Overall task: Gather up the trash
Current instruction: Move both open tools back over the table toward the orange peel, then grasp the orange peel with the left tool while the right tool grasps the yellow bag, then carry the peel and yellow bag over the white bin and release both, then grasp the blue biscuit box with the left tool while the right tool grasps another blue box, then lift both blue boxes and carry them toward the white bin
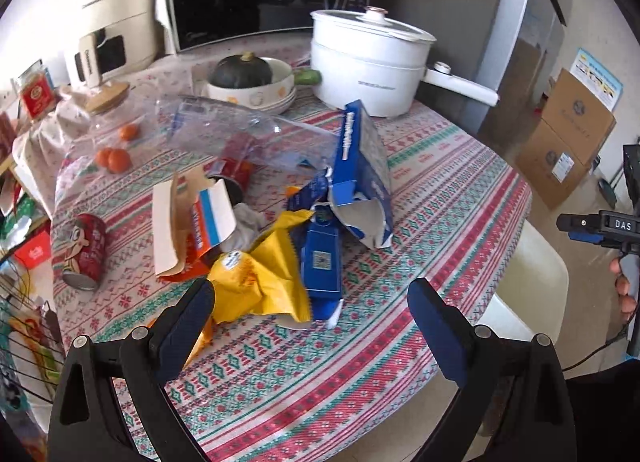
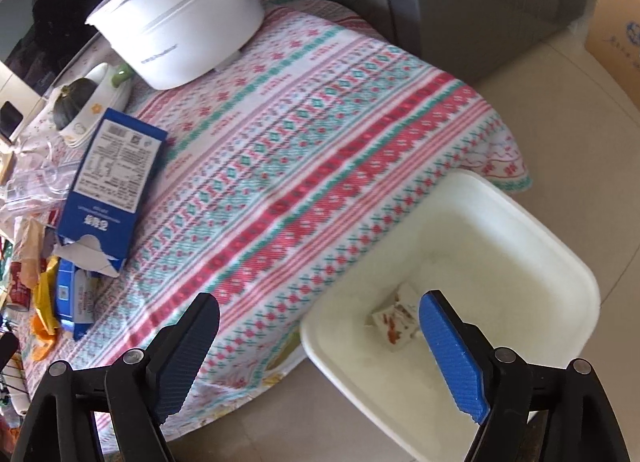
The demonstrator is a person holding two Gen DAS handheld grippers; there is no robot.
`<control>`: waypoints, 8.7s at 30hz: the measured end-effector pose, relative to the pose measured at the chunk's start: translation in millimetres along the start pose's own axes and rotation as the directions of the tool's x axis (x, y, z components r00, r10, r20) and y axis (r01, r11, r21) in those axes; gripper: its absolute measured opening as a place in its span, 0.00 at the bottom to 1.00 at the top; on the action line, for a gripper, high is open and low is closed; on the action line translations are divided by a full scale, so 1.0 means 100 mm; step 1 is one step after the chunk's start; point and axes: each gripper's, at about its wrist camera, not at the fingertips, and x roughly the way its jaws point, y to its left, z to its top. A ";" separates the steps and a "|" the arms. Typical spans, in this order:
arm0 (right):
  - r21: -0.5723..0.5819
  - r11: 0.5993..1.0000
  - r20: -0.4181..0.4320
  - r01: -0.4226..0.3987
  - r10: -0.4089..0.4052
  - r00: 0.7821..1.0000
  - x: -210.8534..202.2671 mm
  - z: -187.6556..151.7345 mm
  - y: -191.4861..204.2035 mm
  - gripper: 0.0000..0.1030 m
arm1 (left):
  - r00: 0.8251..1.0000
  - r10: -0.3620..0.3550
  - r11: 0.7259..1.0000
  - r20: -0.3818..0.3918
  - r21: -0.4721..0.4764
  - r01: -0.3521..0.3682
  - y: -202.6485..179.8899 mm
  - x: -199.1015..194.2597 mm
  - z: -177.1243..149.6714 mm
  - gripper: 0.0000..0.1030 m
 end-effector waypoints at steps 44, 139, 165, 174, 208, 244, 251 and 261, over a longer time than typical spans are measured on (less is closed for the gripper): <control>-0.293 0.941 -0.047 -0.172 0.165 0.985 0.61 -0.39 1.85 0.87 | 0.979 0.069 0.992 -0.194 -0.087 -0.088 0.98 0.60 -0.44 0.05; -0.083 0.989 0.019 0.122 -0.121 0.992 -0.20 -0.34 -1.11 0.14 | 0.871 -0.464 0.863 -0.164 0.140 0.486 -2.12 0.61 0.01 0.04; 0.007 0.979 -0.012 0.205 -0.205 0.979 -0.22 -0.40 -1.66 0.14 | 0.914 -0.351 0.871 -0.203 0.287 0.398 -2.71 1.10 -0.13 0.81; 0.017 0.980 -0.002 0.197 -0.197 0.980 -0.18 -0.29 -1.42 0.38 | 0.954 -0.269 0.904 -0.135 0.307 0.299 -2.15 0.64 -0.01 0.89; -0.148 0.989 0.054 -0.016 0.024 0.998 0.18 0.18 0.67 0.83 | 0.982 -0.152 0.984 -0.110 -0.111 0.140 0.05 0.79 0.16 0.83; 0.043 0.946 -0.060 -0.322 0.325 0.944 1.05 0.32 1.50 0.92 | 0.997 -0.076 0.987 0.016 -0.143 0.077 0.67 -0.07 -0.11 0.42; 0.128 0.921 -0.043 -0.367 0.375 0.926 1.31 0.36 1.58 0.93 | 0.998 -0.030 0.988 0.052 -0.147 0.037 0.82 -0.13 -0.10 0.42; 0.162 0.923 -0.028 -0.350 0.359 0.933 1.59 0.42 1.61 0.93 | 0.999 0.002 0.993 0.053 -0.115 0.004 0.79 -0.07 -0.07 0.42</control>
